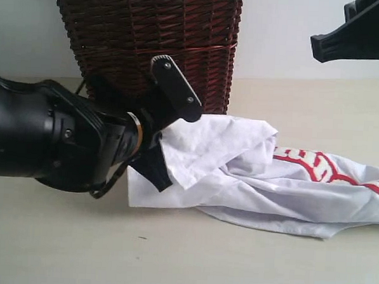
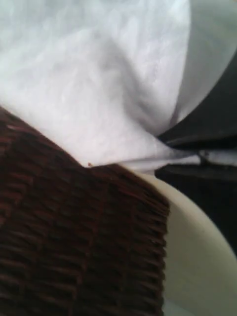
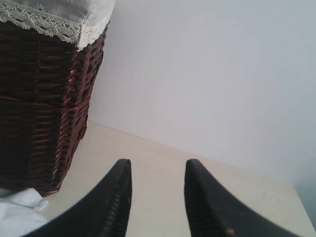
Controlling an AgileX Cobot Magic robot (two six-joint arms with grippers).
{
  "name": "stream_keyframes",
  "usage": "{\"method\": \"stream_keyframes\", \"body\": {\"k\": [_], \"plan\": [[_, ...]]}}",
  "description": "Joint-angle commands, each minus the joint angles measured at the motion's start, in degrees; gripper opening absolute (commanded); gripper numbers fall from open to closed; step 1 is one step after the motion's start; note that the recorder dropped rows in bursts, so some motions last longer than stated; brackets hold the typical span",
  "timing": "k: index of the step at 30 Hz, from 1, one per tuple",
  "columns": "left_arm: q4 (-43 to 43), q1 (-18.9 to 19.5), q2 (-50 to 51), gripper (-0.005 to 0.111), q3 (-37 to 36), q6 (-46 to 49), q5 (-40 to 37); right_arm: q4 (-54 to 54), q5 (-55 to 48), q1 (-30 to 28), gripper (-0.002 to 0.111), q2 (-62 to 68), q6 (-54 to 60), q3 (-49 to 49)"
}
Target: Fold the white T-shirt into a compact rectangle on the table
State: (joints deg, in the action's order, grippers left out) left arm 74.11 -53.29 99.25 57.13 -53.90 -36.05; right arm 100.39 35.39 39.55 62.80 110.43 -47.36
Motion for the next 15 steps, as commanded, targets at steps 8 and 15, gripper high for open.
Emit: {"method": "stream_keyframes", "body": {"k": [8,15], "plan": [[-9.94,0.8,-4.65,0.025,-2.67,1.25,-8.8,-0.44,0.41,-0.26,0.037,-0.03,0.09,1.92],[-19.82,0.56,-4.65,0.061,-2.55,4.81,-2.61,-0.44,-0.33,-0.26,0.037,-0.03,-0.69,1.92]]}}
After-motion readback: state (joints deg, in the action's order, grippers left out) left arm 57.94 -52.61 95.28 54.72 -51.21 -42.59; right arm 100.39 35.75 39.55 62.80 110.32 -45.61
